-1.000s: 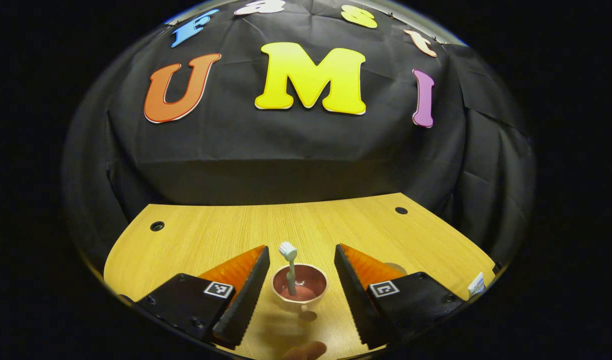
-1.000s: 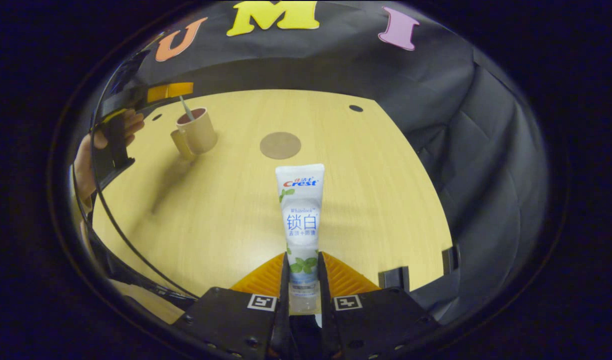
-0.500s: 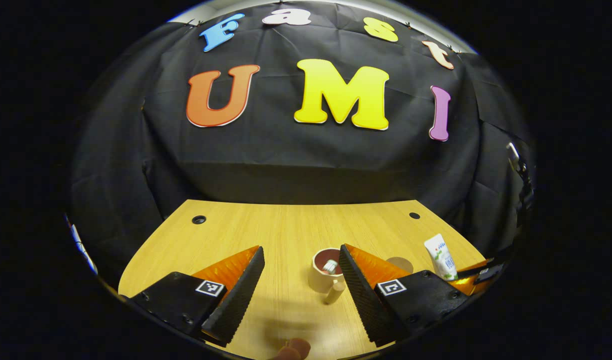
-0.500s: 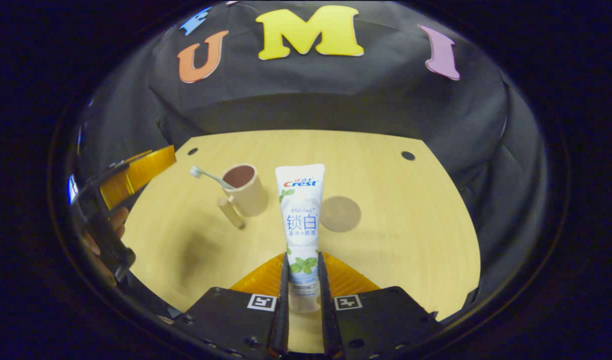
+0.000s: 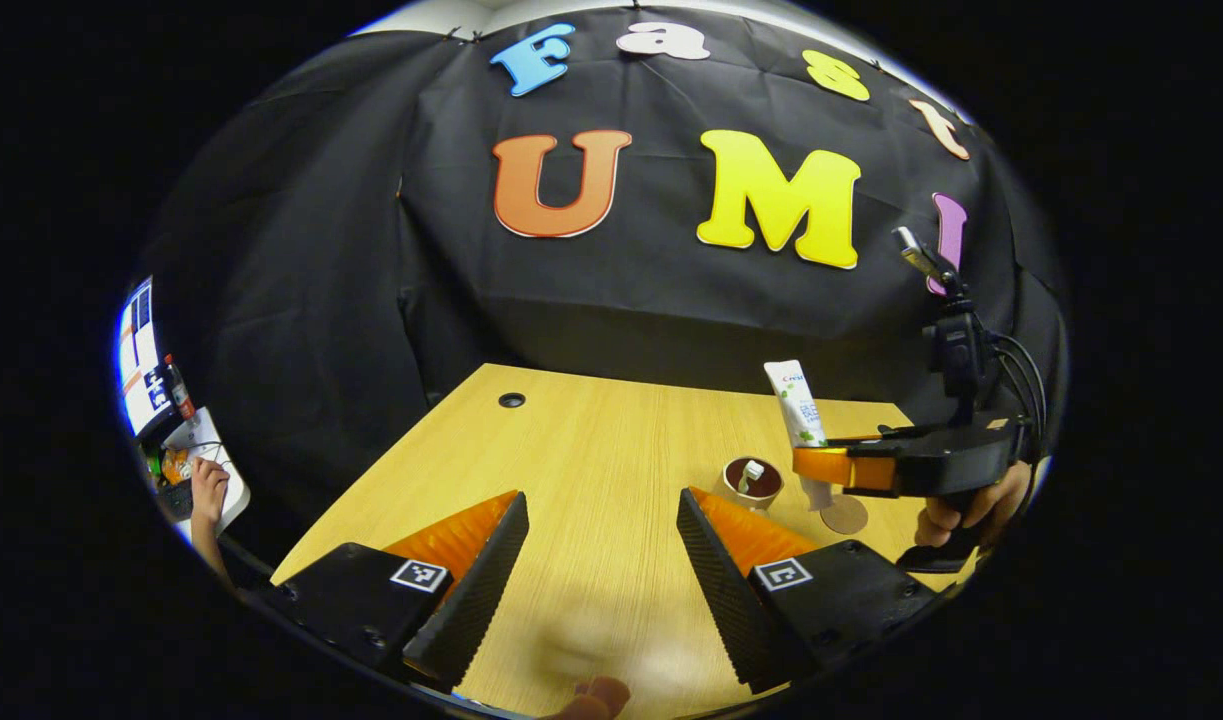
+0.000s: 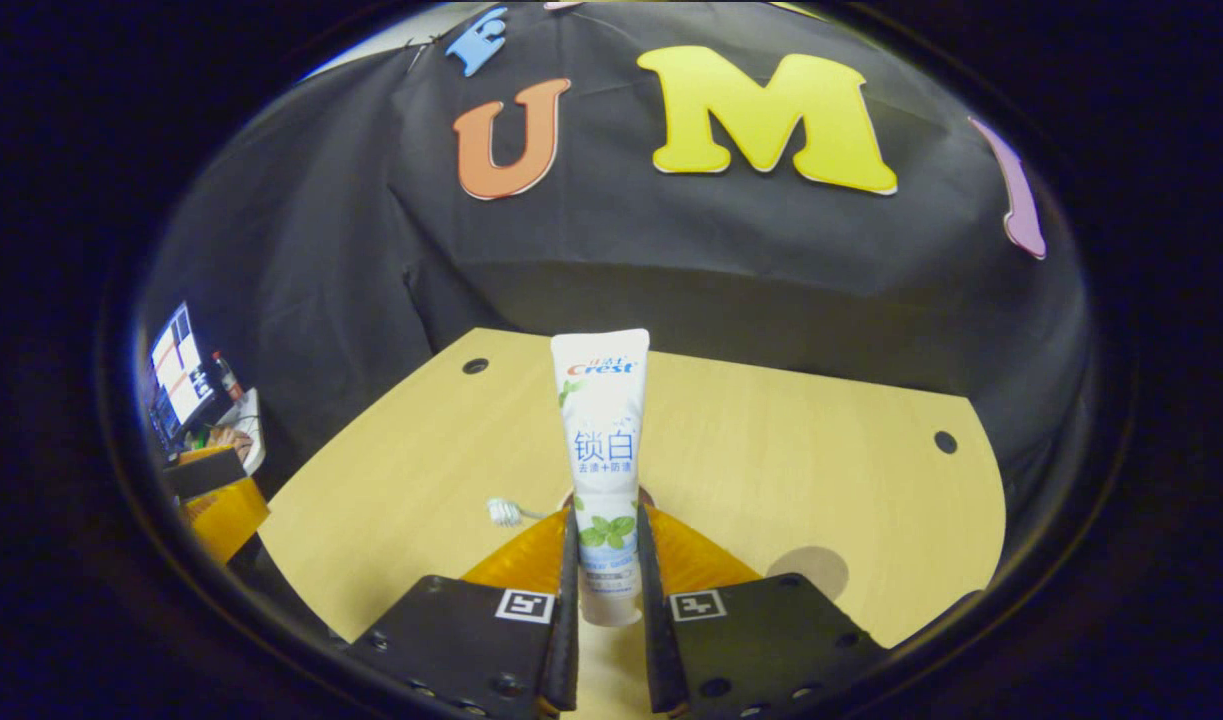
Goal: Put the toothbrush and toothpaste on the desktop into the cup, then pick up the cup and place it on the coaster on the desktop.
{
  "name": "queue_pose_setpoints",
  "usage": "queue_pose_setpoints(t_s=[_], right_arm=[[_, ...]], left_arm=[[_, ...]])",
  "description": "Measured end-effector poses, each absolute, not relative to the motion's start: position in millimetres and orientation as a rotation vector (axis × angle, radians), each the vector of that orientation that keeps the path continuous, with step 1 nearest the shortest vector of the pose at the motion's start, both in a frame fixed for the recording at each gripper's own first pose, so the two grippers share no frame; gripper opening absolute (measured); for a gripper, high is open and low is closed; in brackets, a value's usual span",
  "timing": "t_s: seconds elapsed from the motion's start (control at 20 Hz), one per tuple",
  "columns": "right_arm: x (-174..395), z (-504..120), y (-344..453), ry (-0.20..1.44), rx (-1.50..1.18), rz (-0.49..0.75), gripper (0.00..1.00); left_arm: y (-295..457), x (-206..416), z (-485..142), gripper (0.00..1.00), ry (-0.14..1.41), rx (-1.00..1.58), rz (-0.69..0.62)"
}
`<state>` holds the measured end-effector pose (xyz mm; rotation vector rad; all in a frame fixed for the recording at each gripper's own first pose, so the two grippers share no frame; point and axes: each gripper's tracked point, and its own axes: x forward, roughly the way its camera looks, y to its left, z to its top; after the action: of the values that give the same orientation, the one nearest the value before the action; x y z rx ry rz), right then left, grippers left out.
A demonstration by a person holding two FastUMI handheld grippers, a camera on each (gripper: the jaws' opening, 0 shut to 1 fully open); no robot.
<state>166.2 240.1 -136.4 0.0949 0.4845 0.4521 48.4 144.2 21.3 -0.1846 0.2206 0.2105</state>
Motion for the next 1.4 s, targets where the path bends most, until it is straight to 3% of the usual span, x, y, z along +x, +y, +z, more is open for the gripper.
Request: queue_pose_setpoints(t_s=[0.35,0.5,0.9,1.1,1.15,1.2,1.25,1.4], right_arm=[[221,-124,261,0.297,0.074,0.459,0.29],[217,-130,271,0.304,0.05,0.49,0.29],[203,-121,253,0.28,0.04,0.452,0.38],[182,-116,230,0.315,0.063,0.456,0.53],[176,-112,223,0.321,0.069,0.458,0.67],[166,-109,216,0.327,0.073,0.462,0.73],[160,-104,207,0.326,0.076,0.464,0.84],[142,-89,167,0.299,0.044,0.418,0.98]], left_arm=[[115,27,45,0.95,0.093,-0.198,0.193],[111,23,61,0.95,-0.008,-0.138,0.208],[87,37,66,0.95,0.001,-0.066,0.162],[78,61,60,0.95,0.028,-0.059,0.122],[77,69,55,0.95,0.041,-0.066,0.114],[74,77,50,0.95,0.057,-0.08,0.103],[72,84,45,0.95,0.074,-0.098,0.09],[58,113,21,0.95,0.152,-0.133,0.057]])
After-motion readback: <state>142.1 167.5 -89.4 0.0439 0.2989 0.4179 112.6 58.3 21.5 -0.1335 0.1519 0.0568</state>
